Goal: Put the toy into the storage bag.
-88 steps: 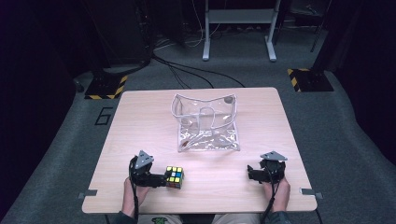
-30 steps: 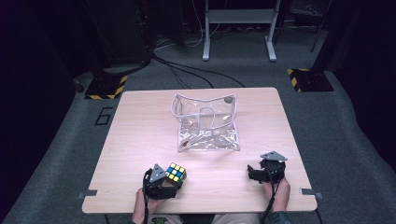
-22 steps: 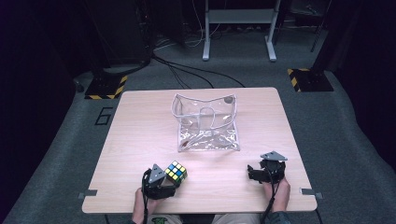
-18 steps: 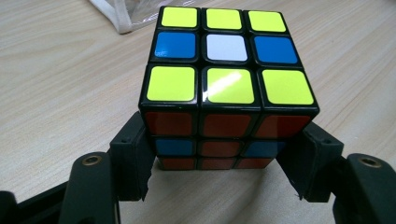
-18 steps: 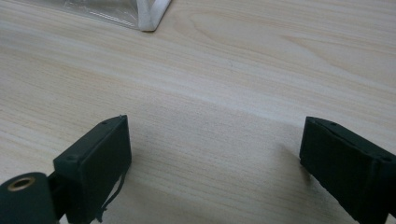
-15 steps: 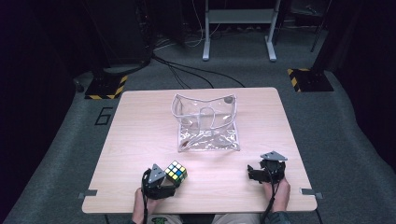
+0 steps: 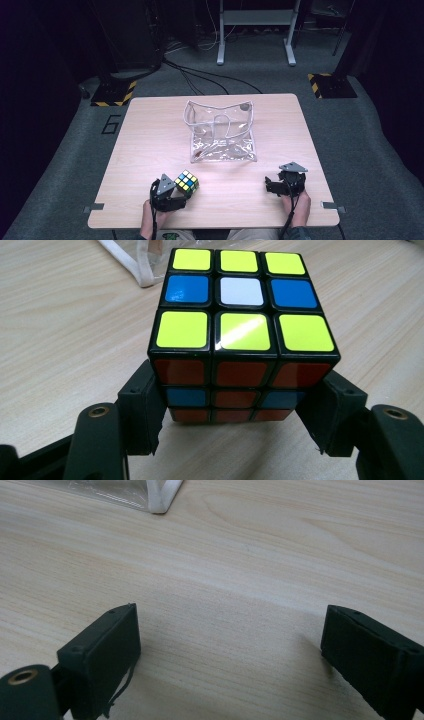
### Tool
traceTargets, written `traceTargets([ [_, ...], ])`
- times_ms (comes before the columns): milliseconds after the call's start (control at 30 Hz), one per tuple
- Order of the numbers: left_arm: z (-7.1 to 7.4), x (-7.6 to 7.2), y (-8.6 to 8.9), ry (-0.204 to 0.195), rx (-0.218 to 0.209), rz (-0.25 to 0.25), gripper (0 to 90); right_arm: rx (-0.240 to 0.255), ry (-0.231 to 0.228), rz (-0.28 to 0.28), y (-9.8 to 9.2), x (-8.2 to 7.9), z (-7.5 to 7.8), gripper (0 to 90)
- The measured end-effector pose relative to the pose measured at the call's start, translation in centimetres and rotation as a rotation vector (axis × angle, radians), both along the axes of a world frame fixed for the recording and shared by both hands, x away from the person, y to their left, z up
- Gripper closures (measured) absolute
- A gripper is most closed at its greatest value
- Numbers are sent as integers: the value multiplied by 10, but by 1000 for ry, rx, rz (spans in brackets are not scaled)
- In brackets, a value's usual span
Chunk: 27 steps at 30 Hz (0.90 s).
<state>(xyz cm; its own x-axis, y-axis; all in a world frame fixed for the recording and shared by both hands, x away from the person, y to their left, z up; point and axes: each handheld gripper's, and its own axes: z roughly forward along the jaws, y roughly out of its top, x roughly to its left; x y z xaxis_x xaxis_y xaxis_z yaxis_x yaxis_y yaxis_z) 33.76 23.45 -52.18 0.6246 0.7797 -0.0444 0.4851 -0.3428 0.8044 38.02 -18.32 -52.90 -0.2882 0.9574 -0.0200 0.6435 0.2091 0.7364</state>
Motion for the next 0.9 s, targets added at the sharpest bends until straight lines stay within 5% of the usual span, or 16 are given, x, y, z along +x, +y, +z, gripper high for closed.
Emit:
traceTargets([
  [633, 15, 11, 6, -34, -1, 20, 340, -1, -2, 15, 1, 0, 0, 90],
  [900, 23, 17, 6, -47, 6, 18, 340, 5, 24, 29, 3, 7, -1, 9],
])
